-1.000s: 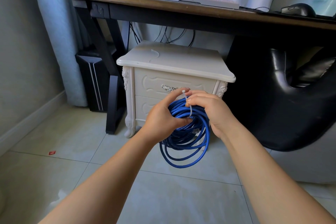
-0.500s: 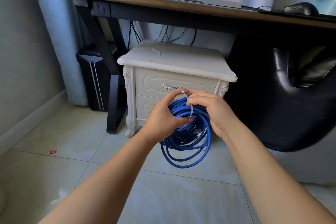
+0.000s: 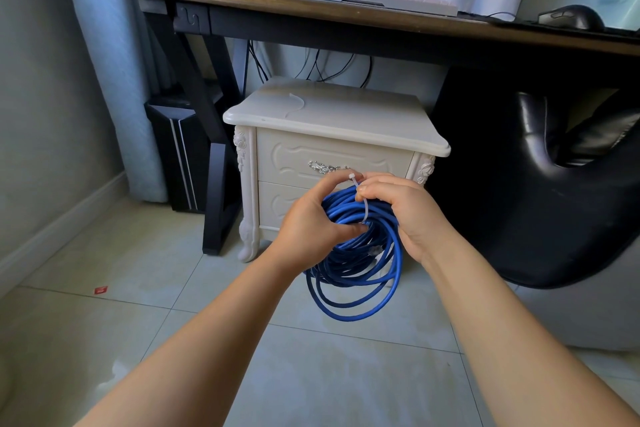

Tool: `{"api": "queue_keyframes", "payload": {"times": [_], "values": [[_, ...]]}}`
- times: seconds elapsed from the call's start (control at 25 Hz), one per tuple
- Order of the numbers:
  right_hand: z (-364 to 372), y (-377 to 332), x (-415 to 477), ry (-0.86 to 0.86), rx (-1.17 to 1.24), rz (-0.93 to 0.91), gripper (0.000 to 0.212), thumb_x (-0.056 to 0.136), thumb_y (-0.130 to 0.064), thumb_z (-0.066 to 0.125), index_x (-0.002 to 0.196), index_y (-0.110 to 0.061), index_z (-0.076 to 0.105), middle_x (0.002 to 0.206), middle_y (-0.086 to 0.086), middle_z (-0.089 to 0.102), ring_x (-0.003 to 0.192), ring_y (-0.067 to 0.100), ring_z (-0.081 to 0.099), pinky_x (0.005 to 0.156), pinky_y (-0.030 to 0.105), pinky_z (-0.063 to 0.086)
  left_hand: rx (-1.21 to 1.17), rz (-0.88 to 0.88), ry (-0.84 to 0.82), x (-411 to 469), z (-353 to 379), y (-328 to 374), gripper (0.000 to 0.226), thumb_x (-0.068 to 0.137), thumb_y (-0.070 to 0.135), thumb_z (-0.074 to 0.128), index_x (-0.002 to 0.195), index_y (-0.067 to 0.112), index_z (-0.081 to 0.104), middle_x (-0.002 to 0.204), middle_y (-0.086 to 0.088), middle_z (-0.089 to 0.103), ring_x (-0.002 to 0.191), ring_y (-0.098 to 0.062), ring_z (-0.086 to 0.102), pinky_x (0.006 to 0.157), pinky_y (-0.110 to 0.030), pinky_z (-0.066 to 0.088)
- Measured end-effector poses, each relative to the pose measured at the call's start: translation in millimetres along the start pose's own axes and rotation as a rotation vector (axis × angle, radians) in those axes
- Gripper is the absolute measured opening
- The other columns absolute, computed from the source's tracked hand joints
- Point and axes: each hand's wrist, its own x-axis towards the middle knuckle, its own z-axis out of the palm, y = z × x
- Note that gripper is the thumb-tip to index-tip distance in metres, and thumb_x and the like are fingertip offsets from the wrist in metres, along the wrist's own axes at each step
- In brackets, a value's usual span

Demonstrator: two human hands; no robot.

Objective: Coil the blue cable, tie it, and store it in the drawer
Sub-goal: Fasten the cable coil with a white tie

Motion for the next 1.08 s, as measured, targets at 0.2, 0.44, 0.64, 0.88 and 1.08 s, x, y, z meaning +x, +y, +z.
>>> {"api": "queue_keyframes", "payload": {"times": [0.2, 0.44, 0.64, 0.88, 1.08], "values": [[-1, 4, 1, -0.004, -0.005, -0.004, 0.022, 0.084, -0.006, 0.067, 0.068, -0.016, 0.077, 0.109, -0.003, 0.071, 0.093, 0.019, 0.07, 0.088, 0.033, 0.055, 0.02, 0.009, 0.027, 2, 1, -2, 0.064, 0.07, 0.026, 0.083, 0.122, 0.051, 0.055, 0.106, 0.017, 0.071, 0.099, -0.009, 0.069, 0.092, -0.043, 0.054], [-1, 7, 4, 0.075, -0.032, -0.075, 0.005, 0.086, -0.017, 0.072, 0.085, -0.015, 0.067, 0.106, -0.003, 0.071, 0.1, 0.018, 0.069, 0.089, 0.034, 0.055, 0.011, 0.019, 0.028, 1, -2, 0, 0.061, 0.069, 0.028, 0.082, 0.119, 0.053, 0.058, 0.109, 0.019, 0.071, 0.102, -0.008, 0.068, 0.094, -0.042, 0.053], [4, 9, 5, 0.037, -0.165, -0.187, 0.014, 0.087, -0.028, 0.069, 0.099, -0.025, 0.077, 0.114, -0.005, 0.069, 0.108, 0.008, 0.064, 0.1, 0.034, 0.051, 0.016, -0.002, 0.014, 3, -3, -1, 0.063, 0.07, 0.029, 0.083, 0.127, 0.044, 0.059, 0.111, 0.019, 0.071, 0.103, -0.005, 0.068, 0.095, -0.039, 0.053], [6, 14, 4, -0.021, 0.109, -0.167, 0.026, 0.077, -0.029, 0.068, 0.096, -0.013, 0.075, 0.123, 0.0, 0.067, 0.114, 0.021, 0.064, 0.103, 0.046, 0.048, -0.068, -0.038, 0.039, 2, -9, 5, 0.06, 0.072, 0.011, 0.085, 0.116, 0.046, 0.061, 0.104, 0.015, 0.073, 0.093, -0.002, 0.07, 0.091, -0.026, 0.054], [5, 14, 6, 0.015, -0.219, -0.067, 0.072, 0.077, -0.052, 0.07, 0.141, -0.043, 0.039, 0.14, -0.01, 0.05, 0.129, 0.011, 0.048, 0.104, 0.033, 0.041, -0.313, -0.155, 0.159, 1, -17, 6, 0.054, 0.076, 0.004, 0.081, 0.122, 0.027, 0.066, 0.101, 0.005, 0.074, 0.085, -0.006, 0.07, 0.074, -0.016, 0.052]]}}
